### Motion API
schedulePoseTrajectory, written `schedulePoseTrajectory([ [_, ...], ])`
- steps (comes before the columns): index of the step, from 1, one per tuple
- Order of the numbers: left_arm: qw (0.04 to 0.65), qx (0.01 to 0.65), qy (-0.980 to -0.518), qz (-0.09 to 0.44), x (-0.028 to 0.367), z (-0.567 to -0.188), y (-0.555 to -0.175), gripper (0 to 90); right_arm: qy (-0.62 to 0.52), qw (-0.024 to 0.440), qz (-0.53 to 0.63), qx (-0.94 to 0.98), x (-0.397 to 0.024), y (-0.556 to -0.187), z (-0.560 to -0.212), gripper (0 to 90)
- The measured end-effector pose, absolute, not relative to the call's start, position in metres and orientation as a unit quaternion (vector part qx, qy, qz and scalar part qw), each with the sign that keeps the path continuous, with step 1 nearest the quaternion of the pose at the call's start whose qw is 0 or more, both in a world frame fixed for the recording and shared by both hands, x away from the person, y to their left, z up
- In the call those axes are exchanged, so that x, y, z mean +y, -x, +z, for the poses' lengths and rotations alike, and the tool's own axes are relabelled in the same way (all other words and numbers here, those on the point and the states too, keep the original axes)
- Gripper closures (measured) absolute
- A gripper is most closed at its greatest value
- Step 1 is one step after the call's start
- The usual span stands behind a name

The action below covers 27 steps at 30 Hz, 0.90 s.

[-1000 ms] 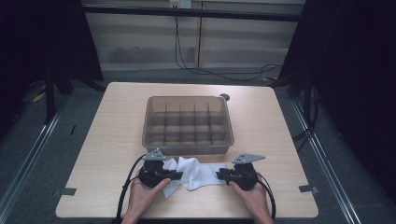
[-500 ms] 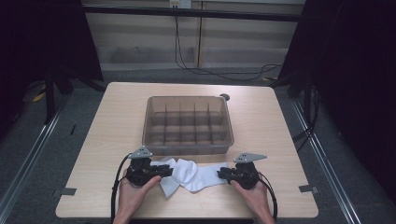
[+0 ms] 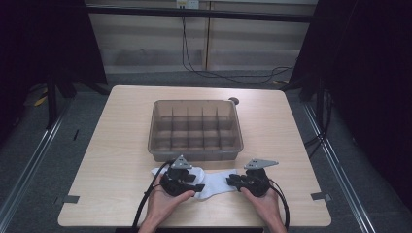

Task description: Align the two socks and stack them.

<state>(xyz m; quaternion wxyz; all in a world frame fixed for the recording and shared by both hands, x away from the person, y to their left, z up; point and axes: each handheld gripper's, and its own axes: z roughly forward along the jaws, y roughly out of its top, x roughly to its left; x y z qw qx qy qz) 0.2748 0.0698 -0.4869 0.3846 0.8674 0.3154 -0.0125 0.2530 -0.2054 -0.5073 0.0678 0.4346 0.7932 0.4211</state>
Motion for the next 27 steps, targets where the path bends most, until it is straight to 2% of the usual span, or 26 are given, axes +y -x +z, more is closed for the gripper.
schedulePoseTrajectory([
  [4,0.379,0.315,-0.87,0.003,0.065,-0.492,-0.276,45.0,-0.434,0.066,0.423,0.793,-0.206,-0.254,-0.508,74.7],
  [6,0.364,0.308,-0.878,0.036,0.064,-0.492,-0.274,60.1,-0.435,0.067,0.422,0.792,-0.206,-0.254,-0.508,74.7],
  [8,0.364,0.304,-0.88,0.03,0.066,-0.491,-0.275,78.0,-0.436,0.068,0.422,0.792,-0.206,-0.253,-0.507,74.7],
  [10,0.387,0.306,-0.87,0.013,0.072,-0.488,-0.276,87.7,-0.435,0.069,0.422,0.792,-0.206,-0.254,-0.508,74.7],
  [17,0.455,0.319,-0.831,-0.003,0.101,-0.46,-0.273,89.0,-0.44,0.072,0.411,0.795,-0.21,-0.253,-0.505,71.8],
  [21,0.468,0.334,-0.818,0.022,0.121,-0.445,-0.275,88.9,-0.441,0.078,0.397,0.802,-0.215,-0.251,-0.502,71.1],
  [27,0.456,0.375,-0.807,0.025,0.143,-0.455,-0.288,87.4,-0.448,0.081,0.392,0.799,-0.225,-0.249,-0.501,71.0],
])
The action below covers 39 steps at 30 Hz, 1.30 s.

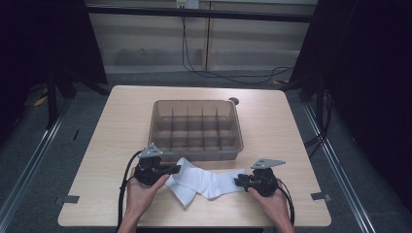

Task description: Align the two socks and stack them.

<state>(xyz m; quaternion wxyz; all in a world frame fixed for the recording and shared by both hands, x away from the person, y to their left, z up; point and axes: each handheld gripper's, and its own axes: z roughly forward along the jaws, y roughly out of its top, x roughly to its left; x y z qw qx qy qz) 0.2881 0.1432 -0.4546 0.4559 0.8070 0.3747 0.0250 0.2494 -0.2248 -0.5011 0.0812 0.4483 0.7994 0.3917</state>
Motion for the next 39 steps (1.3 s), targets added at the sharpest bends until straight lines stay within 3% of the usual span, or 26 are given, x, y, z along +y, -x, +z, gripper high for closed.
schedulePoseTrajectory([
  [5,0.441,0.404,-0.801,0.023,0.159,-0.47,-0.293,78.7,-0.45,0.083,0.391,0.799,-0.225,-0.249,-0.501,69.0],
  [7,0.434,0.412,-0.801,0.037,0.162,-0.47,-0.292,70.1,-0.448,0.086,0.391,0.799,-0.225,-0.249,-0.5,67.3],
  [11,0.459,0.411,-0.786,0.041,0.166,-0.461,-0.284,62.1,-0.444,0.088,0.386,0.804,-0.219,-0.247,-0.497,64.1],
  [15,0.458,0.392,-0.796,0.052,0.163,-0.457,-0.276,61.6,-0.433,0.092,0.395,0.805,-0.21,-0.246,-0.492,61.7],
  [19,0.438,0.343,-0.83,0.021,0.144,-0.466,-0.271,75.7,-0.424,0.081,0.404,0.807,-0.199,-0.248,-0.49,61.9],
  [21,0.425,0.327,-0.844,0.009,0.132,-0.475,-0.266,78.1,-0.415,0.079,0.406,0.81,-0.19,-0.25,-0.489,61.1],
  [29,0.403,0.308,-0.862,0.005,0.122,-0.494,-0.255,78.3,-0.398,0.083,0.376,0.833,-0.169,-0.254,-0.498,54.7],
  [39,0.412,0.332,-0.849,0.002,0.149,-0.498,-0.255,74.6,-0.416,0.096,0.374,0.823,-0.198,-0.249,-0.499,55.1],
])
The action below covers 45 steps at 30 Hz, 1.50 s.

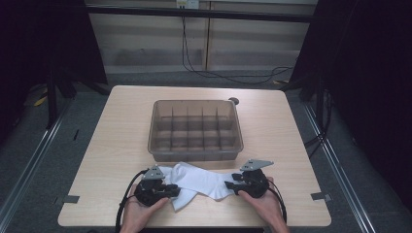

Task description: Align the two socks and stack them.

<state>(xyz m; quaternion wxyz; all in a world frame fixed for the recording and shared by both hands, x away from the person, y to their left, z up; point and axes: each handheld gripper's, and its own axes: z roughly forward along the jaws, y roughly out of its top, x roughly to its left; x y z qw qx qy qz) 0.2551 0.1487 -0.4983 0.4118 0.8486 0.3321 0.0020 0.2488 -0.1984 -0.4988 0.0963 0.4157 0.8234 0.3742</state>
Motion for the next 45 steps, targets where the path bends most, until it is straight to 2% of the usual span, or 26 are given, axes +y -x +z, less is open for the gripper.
schedulePoseTrajectory([
  [13,0.387,0.382,-0.839,0.03,0.187,-0.495,-0.259,73.2,-0.45,0.113,0.36,0.81,-0.234,-0.239,-0.497,54.8],
  [17,0.403,0.36,-0.841,0.028,0.186,-0.487,-0.253,72.7,-0.45,0.112,0.372,0.804,-0.231,-0.24,-0.494,53.3],
  [21,0.414,0.312,-0.855,0.014,0.167,-0.479,-0.246,66.5,-0.44,0.114,0.383,0.804,-0.222,-0.243,-0.488,53.2],
  [28,0.379,0.273,-0.884,0.009,0.141,-0.488,-0.244,45.2,-0.425,0.108,0.392,0.809,-0.207,-0.247,-0.487,52.2],
  [33,0.352,0.255,-0.9,0.036,0.131,-0.487,-0.242,42.8,-0.421,0.104,0.395,0.81,-0.199,-0.249,-0.487,51.9],
  [34,0.343,0.25,-0.904,0.049,0.13,-0.486,-0.241,44.3,-0.422,0.103,0.398,0.808,-0.197,-0.249,-0.487,51.9],
  [36,0.325,0.247,-0.91,0.072,0.128,-0.484,-0.24,55.2,-0.417,0.103,0.399,0.81,-0.194,-0.25,-0.487,51.9],
  [38,0.317,0.248,-0.911,0.085,0.128,-0.483,-0.241,69.9,-0.413,0.099,0.399,0.813,-0.191,-0.251,-0.487,51.9],
  [41,0.345,0.254,-0.902,0.057,0.133,-0.478,-0.243,84.3,-0.411,0.091,0.4,0.814,-0.188,-0.251,-0.488,52.0],
  [45,0.387,0.263,-0.882,0.043,0.139,-0.462,-0.242,86.1,-0.41,0.087,0.406,0.812,-0.187,-0.251,-0.489,51.9],
])
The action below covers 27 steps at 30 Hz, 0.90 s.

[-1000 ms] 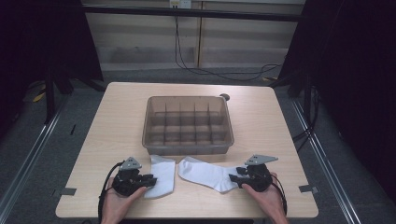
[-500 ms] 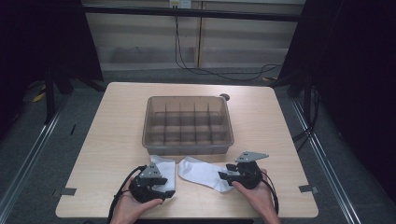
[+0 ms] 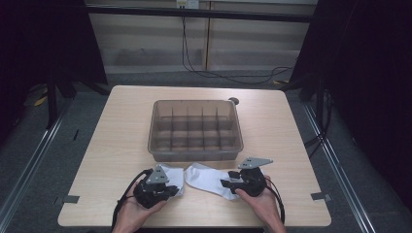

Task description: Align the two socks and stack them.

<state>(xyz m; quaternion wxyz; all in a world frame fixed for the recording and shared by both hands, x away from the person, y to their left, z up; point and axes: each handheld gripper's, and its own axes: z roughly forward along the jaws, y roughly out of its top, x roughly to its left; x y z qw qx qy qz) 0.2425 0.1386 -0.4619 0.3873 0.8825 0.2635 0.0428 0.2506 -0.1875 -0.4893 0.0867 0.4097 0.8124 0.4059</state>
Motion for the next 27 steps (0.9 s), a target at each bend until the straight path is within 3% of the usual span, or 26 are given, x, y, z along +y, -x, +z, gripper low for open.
schedulePoseTrajectory([
  [4,0.425,0.261,-0.866,0.034,0.141,-0.441,-0.242,86.2,-0.4,0.082,0.404,0.818,-0.181,-0.252,-0.49,51.9],
  [15,0.455,0.287,-0.841,0.058,0.158,-0.412,-0.248,86.2,-0.389,0.078,0.383,0.834,-0.166,-0.255,-0.499,53.0],
  [27,0.437,0.351,-0.825,0.072,0.191,-0.427,-0.28,84.4,-0.346,0.058,0.4,0.847,-0.13,-0.253,-0.488,59.1],
])
